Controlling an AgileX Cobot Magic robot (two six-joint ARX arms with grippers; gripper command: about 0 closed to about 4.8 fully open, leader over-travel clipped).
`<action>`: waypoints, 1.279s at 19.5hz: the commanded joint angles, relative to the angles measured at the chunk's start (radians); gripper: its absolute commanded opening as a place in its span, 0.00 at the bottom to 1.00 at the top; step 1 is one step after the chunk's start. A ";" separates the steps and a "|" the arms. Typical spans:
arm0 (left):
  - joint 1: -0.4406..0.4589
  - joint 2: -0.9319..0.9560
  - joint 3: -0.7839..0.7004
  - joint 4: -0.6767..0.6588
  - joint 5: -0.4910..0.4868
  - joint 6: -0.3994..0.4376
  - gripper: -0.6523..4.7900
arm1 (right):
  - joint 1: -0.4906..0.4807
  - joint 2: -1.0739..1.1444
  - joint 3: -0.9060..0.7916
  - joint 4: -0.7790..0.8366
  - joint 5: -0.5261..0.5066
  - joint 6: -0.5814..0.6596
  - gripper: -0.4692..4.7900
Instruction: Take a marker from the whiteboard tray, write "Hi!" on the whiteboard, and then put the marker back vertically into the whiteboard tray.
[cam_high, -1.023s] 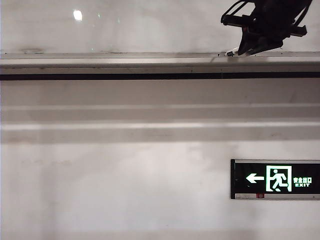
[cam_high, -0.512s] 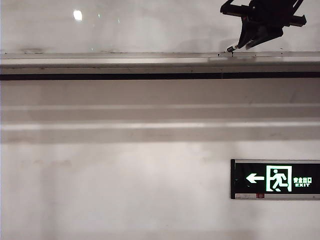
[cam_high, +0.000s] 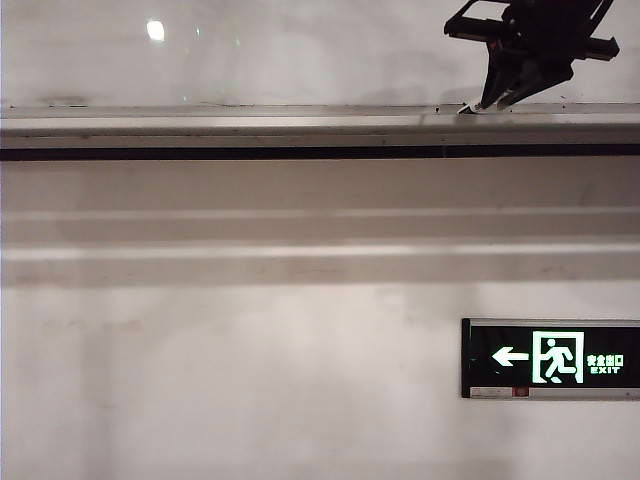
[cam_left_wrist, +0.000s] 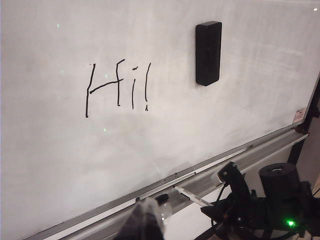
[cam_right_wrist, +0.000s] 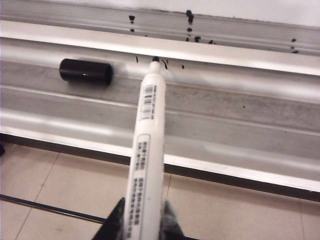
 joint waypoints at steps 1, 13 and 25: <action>0.000 -0.003 0.003 0.019 0.003 0.001 0.11 | 0.000 0.019 0.029 -0.007 0.001 0.021 0.08; 0.000 -0.003 0.003 0.019 0.003 0.001 0.11 | 0.000 0.056 0.042 0.042 0.003 0.029 0.08; 0.000 -0.003 0.003 0.019 0.003 0.001 0.11 | 0.000 0.069 0.041 0.095 0.001 0.058 0.18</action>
